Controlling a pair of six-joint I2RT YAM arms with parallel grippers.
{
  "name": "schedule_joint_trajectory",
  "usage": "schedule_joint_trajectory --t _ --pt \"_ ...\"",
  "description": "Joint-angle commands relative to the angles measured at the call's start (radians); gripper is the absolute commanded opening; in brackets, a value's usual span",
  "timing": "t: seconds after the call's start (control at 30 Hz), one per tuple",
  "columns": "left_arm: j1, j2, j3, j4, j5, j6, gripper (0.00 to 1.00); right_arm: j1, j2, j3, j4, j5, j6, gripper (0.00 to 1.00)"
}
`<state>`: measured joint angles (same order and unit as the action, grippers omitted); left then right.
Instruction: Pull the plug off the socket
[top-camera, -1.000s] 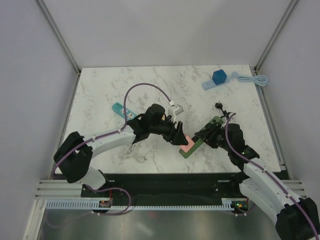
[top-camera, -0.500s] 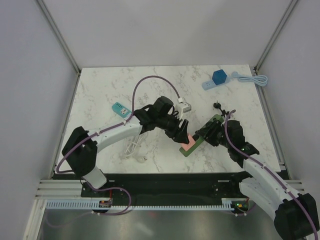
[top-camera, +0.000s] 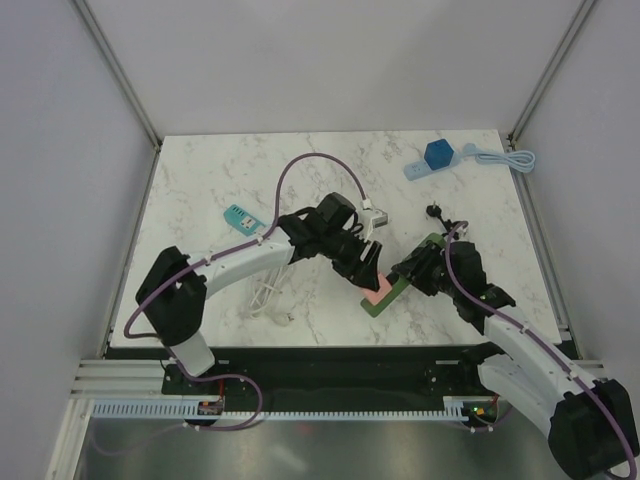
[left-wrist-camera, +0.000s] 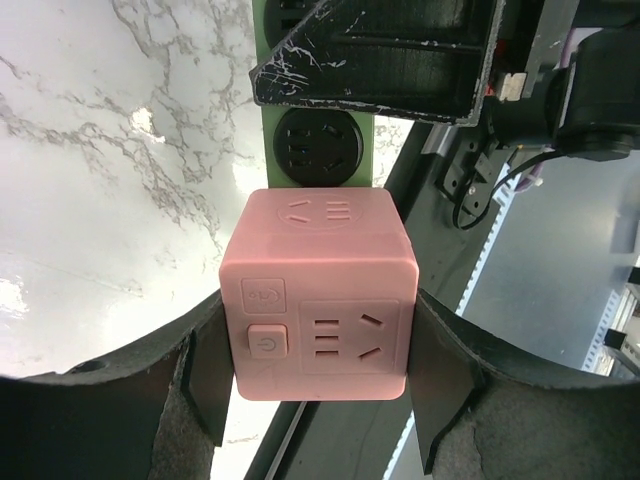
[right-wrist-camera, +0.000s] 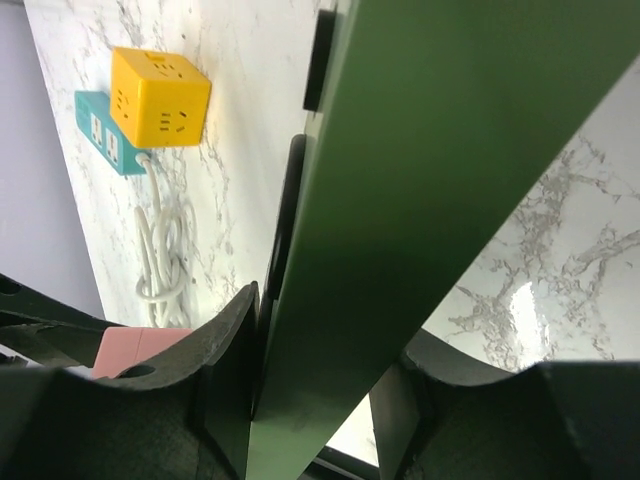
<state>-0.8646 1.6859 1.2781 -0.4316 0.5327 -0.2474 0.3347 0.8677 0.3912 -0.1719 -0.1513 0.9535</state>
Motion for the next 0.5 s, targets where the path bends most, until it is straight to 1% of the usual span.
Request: schedule_joint_trajectory --t 0.0,0.1,0.17,0.3,0.37,0.47 --pt "0.091 -0.201 0.017 0.14 0.062 0.01 0.02 -0.002 -0.001 -0.043 -0.231 0.252 -0.15 0.0" --pt "0.148 -0.238 -0.01 0.163 0.119 -0.018 0.02 -0.002 -0.004 -0.043 -0.255 0.28 -0.148 0.0" --pt "0.153 -0.236 -0.002 0.171 0.159 -0.02 0.02 -0.002 0.001 -0.043 -0.248 0.282 -0.147 0.0" --pt "0.156 -0.246 -0.04 0.276 0.275 -0.029 0.02 -0.003 0.022 -0.038 -0.244 0.257 -0.165 0.0" --pt "0.156 -0.246 -0.033 0.277 0.265 -0.027 0.02 -0.002 -0.013 -0.043 -0.233 0.243 -0.165 0.0" --pt "0.156 -0.247 -0.004 0.163 0.117 0.042 0.02 -0.002 -0.079 -0.043 -0.233 0.228 -0.163 0.0"
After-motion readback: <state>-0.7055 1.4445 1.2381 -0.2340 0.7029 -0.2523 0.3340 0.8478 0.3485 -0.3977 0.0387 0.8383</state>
